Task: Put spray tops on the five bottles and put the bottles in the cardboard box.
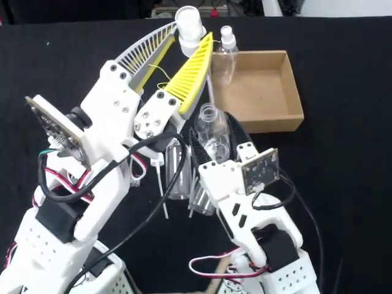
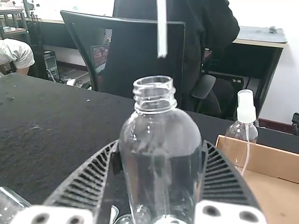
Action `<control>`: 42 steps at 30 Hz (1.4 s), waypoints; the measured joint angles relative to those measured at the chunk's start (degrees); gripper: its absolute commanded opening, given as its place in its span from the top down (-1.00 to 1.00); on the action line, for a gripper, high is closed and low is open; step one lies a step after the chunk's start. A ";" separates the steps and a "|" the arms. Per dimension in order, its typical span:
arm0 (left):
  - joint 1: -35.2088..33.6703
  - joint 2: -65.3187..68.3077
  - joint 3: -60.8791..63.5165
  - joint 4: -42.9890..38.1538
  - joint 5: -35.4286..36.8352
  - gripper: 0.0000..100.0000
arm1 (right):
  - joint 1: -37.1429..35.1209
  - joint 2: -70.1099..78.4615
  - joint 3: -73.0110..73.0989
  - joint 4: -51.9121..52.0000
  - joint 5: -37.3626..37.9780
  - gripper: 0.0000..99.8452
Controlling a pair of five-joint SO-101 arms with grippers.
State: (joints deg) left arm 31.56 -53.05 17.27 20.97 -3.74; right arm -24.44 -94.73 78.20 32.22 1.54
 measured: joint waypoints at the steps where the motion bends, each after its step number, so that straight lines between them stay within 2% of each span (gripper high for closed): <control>1: 0.00 0.00 0.00 0.79 0.00 0.84 | 0.00 0.00 0.00 0.00 0.00 0.60; 9: 0.00 0.00 0.00 7.12 0.00 0.84 | 0.00 0.00 0.00 0.00 0.00 0.60; 14: 0.00 0.00 0.70 7.12 0.00 0.84 | 0.00 0.00 0.00 0.00 0.00 0.60; 20: 0.09 0.00 9.58 4.92 0.00 0.83 | 0.00 0.00 0.00 0.00 0.00 0.60; 29: 0.18 0.00 15.12 4.13 0.18 0.83 | 0.00 0.00 0.00 0.00 0.00 0.60; 31: 0.26 -0.26 16.26 4.04 0.18 0.78 | -0.09 0.00 0.00 0.00 0.00 0.60; 36: 0.26 -6.07 21.71 4.04 0.26 0.50 | -0.18 0.00 0.00 0.00 0.00 0.60; 42: 0.00 -15.21 27.16 4.04 0.00 0.52 | -0.09 0.00 0.00 0.00 0.00 0.60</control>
State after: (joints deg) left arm 31.56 -68.26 44.44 25.01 -3.74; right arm -24.53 -94.73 78.20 32.22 1.54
